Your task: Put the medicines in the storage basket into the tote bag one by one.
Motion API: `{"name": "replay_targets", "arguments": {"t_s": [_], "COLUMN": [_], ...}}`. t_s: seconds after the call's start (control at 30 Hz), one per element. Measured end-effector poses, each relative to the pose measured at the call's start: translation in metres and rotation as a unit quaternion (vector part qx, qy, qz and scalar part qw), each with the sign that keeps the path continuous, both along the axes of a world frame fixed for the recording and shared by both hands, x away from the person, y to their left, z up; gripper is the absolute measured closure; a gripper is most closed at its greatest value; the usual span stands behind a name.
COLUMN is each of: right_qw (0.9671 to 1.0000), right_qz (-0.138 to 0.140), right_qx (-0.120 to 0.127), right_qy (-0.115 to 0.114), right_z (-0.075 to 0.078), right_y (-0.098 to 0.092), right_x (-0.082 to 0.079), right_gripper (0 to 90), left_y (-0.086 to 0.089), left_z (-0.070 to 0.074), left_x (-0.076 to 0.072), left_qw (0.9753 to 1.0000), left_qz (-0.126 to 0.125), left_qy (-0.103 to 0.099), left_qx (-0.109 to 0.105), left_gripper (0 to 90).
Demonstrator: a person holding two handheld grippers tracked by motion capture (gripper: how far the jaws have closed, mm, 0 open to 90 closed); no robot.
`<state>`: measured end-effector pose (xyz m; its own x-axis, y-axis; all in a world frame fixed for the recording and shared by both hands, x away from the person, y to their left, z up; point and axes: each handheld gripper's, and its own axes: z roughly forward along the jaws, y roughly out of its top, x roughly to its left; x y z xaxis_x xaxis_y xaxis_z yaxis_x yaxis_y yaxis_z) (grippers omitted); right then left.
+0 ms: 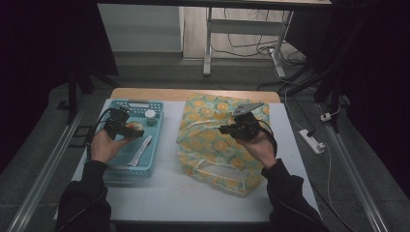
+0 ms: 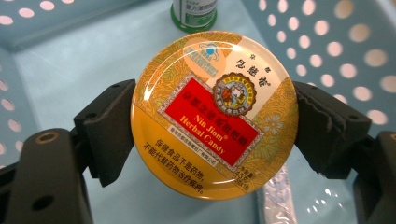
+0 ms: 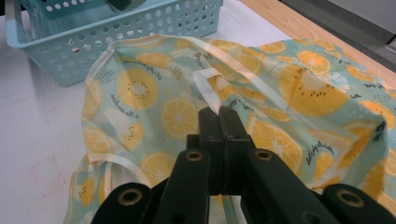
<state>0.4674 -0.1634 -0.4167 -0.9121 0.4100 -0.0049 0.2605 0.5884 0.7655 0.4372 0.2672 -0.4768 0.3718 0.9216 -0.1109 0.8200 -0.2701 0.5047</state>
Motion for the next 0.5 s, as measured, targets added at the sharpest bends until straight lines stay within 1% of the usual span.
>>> {"name": "replay_targets", "arguments": {"t_s": [0.13, 0.23, 0.33, 0.4, 0.5], "right_qw": [1.0000, 1.0000, 1.0000, 1.0000, 1.0000], "right_qz": [-0.001, -0.001, -0.002, -0.003, -0.005], "right_qx": [-0.001, -0.001, 0.001, 0.002, 0.004], "right_qy": [0.000, -0.001, 0.000, 0.000, -0.001], "right_z": [-0.001, -0.001, -0.001, -0.001, -0.001], "right_y": [0.000, 0.001, 0.001, 0.001, 0.001], "right_x": [0.000, 0.000, 0.000, 0.000, 0.000], "right_gripper": [90.0, 90.0, 90.0, 90.0, 90.0], "left_y": [0.001, 0.000, -0.003, -0.005, -0.010], "left_z": [0.006, 0.010, 0.016, 0.021, 0.027], "left_x": [-0.006, -0.010, -0.016, -0.019, -0.024], "left_qw": [0.9999, 0.9997, 0.9994, 0.9986, 0.9979], "left_qz": [-0.004, -0.010, -0.022, -0.036, -0.050], "left_qy": [-0.009, -0.014, -0.019, -0.021, -0.026], "left_qx": [-0.012, -0.014, -0.021, -0.032, -0.032], "left_gripper": [20.3, 20.4, 20.4, 20.3, 20.3]}}
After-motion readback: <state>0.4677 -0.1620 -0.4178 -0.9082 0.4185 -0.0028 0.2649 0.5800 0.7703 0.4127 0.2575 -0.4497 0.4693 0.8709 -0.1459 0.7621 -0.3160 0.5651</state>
